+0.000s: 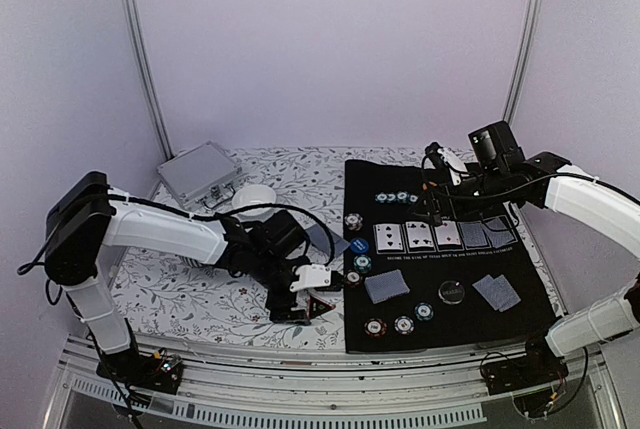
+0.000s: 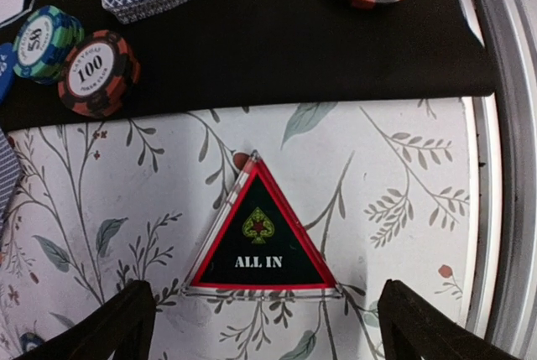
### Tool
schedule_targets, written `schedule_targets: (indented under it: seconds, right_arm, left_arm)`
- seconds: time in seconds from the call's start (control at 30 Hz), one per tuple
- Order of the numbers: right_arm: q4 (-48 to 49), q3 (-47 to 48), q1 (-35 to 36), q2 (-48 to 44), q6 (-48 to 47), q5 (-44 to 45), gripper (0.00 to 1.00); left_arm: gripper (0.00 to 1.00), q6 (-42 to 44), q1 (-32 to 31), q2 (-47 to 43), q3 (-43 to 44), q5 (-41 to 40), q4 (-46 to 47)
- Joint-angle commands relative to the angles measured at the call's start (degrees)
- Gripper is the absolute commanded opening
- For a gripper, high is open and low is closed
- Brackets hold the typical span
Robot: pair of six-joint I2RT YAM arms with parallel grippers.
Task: Distribute texas hold em gaming equipment
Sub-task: Pick up the all-in button from the center of the board.
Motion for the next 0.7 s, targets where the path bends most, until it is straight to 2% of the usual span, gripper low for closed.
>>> schedule_targets:
  seconds: [0.0,0.13,0.37,0.67]
  right_arm:
    - [-0.13,-0.54,-0.23,-1.18,-0.39,-1.2,0.99]
    - [-0.13,-0.46,-0.23,-1.0,-0.39,-1.43,0.99]
    - [-0.13,-0.88,-0.23,-1.29,-0.39,-1.12,0.99]
    - [-0.16,-0.58,-0.23,-0.92,-0.3,-1.28,0.99]
  left_arm:
    - [0.94,0.56,0.81,2.93,1.8,-2.6,0.96]
    - [0.91,0.3,0.81,4.91,2.1,-5.04,1.94]
    - [0.87,0.33,0.81,4.74,2.13,-2.16,1.95]
    - [0.78,0.88,0.77,5.32,3.22,4.47,-2.34]
